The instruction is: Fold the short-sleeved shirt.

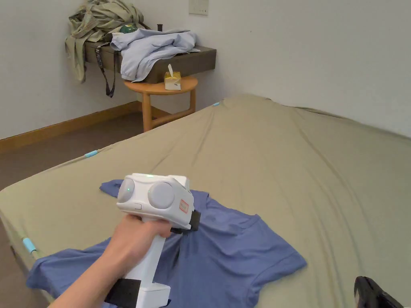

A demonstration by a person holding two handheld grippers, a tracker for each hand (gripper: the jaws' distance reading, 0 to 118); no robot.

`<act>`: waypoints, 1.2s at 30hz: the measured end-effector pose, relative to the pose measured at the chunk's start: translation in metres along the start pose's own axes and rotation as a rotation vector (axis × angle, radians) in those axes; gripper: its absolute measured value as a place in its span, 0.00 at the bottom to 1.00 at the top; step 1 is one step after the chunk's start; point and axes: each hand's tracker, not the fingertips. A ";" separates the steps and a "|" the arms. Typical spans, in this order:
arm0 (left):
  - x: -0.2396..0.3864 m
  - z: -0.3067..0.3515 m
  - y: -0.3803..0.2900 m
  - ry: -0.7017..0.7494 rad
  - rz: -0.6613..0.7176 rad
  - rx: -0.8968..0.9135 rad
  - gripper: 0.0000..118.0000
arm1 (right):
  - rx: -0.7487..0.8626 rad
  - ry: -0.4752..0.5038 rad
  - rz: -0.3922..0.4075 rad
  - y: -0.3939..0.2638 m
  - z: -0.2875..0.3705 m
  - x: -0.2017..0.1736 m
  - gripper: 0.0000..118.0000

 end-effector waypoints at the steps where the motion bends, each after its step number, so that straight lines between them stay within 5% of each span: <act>1: 0.024 0.018 0.008 -0.044 -0.066 0.027 0.00 | 0.015 -0.030 0.000 0.003 0.010 0.009 0.03; 7: 0.199 0.114 0.029 -0.406 -0.360 0.207 0.00 | 0.125 -0.259 -0.085 0.014 0.093 0.076 0.03; 15: 0.388 0.178 -0.023 -0.800 -0.738 0.264 0.00 | 0.150 -0.581 -0.095 0.000 0.197 0.155 0.03; 21: 0.472 0.088 -0.094 -0.805 -0.861 0.038 0.00 | 0.103 -0.707 -0.143 -0.028 0.230 0.185 0.03; 28: 0.526 -0.046 -0.234 -0.728 -0.878 -0.360 0.00 | -0.013 -0.732 -0.198 -0.072 0.226 0.202 0.03; 34: 0.524 -0.057 -0.243 -0.753 -0.833 -0.364 0.00 | -0.062 -0.737 -0.225 -0.089 0.225 0.215 0.03; 35: 0.522 -0.053 -0.234 -0.783 -0.806 -0.336 0.03 | -0.060 -0.739 -0.230 -0.088 0.225 0.217 0.03; 36: 0.518 -0.041 -0.224 -0.801 -0.778 -0.299 0.23 | -0.049 -0.736 -0.234 -0.087 0.225 0.219 0.03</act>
